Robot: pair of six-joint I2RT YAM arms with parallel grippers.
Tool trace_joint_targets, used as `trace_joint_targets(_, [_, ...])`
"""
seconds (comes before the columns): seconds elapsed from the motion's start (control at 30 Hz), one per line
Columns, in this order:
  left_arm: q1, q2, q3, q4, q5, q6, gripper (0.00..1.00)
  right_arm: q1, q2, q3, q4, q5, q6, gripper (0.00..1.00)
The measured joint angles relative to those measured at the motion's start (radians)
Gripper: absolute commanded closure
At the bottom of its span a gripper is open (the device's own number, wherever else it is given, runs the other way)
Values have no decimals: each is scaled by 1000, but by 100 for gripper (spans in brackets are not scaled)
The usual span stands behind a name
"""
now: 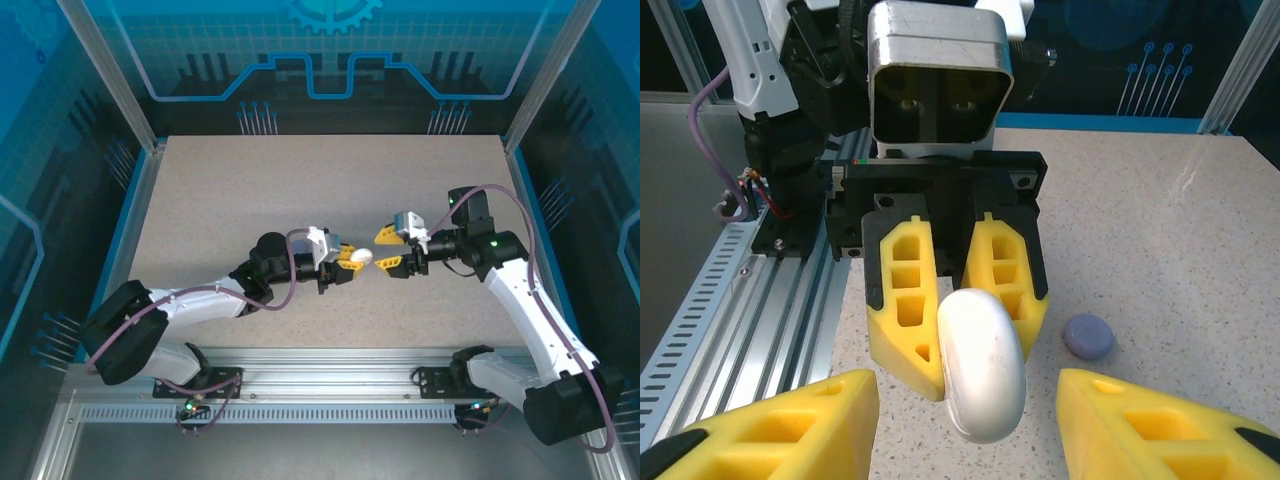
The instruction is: Insert wireless bluetooth earbuds into charging case
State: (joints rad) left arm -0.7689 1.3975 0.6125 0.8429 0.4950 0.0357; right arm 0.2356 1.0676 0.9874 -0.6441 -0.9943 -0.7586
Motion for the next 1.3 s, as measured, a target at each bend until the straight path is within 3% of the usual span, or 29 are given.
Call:
trace_joint_targets(0.47, [0, 0, 0, 0, 0, 1, 88, 71, 135, 46, -8, 11, -26, 54])
trace_joint_targets(0.9, [0, 0, 0, 0, 0, 1, 87, 74, 186, 86, -72, -10, -82, 74])
trace_joint_targets(1.13, [0, -6, 0, -8, 1, 20, 83, 74, 197, 107, -113, -9, -124, 83])
trace_joint_targets(1.3, [0, -10, 0, -16, 1, 26, 70, 74, 197, 107, -116, -9, -134, 85])
